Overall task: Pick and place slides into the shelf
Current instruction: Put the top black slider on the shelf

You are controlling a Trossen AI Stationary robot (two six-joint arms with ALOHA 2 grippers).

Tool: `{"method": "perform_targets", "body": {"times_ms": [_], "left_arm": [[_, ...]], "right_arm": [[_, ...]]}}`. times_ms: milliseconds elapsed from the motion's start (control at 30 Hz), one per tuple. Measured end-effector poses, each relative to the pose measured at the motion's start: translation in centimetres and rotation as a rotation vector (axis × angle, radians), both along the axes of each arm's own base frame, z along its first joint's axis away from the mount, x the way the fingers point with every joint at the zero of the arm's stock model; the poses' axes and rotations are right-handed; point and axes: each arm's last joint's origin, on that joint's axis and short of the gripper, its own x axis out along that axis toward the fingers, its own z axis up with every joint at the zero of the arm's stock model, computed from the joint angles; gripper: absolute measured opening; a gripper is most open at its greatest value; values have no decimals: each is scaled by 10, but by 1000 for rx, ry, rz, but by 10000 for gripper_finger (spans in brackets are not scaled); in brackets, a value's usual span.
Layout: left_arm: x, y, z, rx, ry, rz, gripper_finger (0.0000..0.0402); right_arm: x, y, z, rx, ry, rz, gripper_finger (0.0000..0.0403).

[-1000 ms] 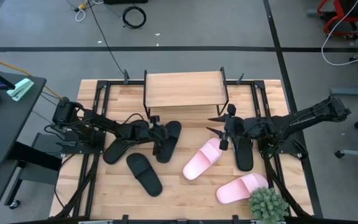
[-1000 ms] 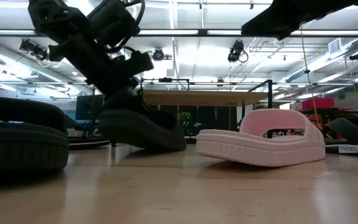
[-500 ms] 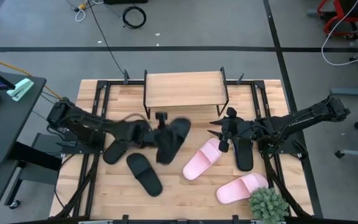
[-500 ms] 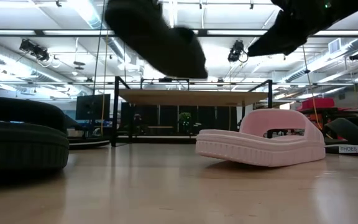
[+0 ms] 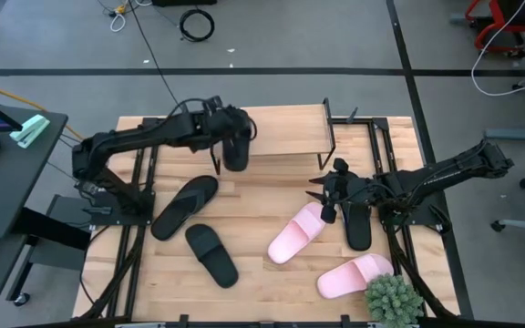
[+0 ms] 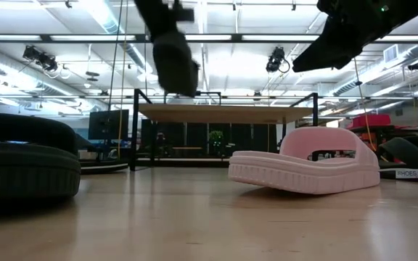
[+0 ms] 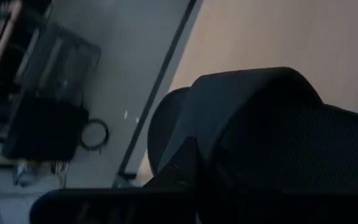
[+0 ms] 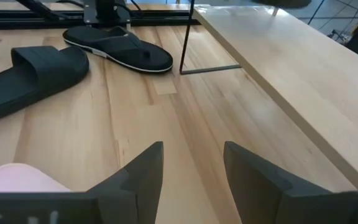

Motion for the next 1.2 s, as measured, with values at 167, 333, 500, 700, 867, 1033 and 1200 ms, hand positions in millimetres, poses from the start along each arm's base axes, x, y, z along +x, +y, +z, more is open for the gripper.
{"method": "perform_targets", "body": {"times_ms": [167, 333, 500, 700, 867, 1033, 1200], "left_arm": [[-9, 37, -23, 31, 13, 67, 11], [-21, 63, -37, 41, 17, 136, 24], [-32, 74, -50, 15, 56, 173, 26], [-36, 73, -59, 7, 126, 141, 33], [-35, 73, -59, 15, 150, 121, 92], [-35, 69, -60, 78, 204, 174, 154], [-31, 61, -59, 126, 226, 183, 186]], "right_arm": [[0, 0, 0, 0, 1, 0, 175], [0, 0, -1, -1, 7, 0, 175], [0, 0, -1, -2, 7, 0, 175], [0, 0, -1, -1, 6, 0, 175], [0, 0, -1, -1, 6, 0, 175], [0, 0, 0, -1, 6, 0, 175], [0, 0, 0, -2, 6, 1, 175]]}}
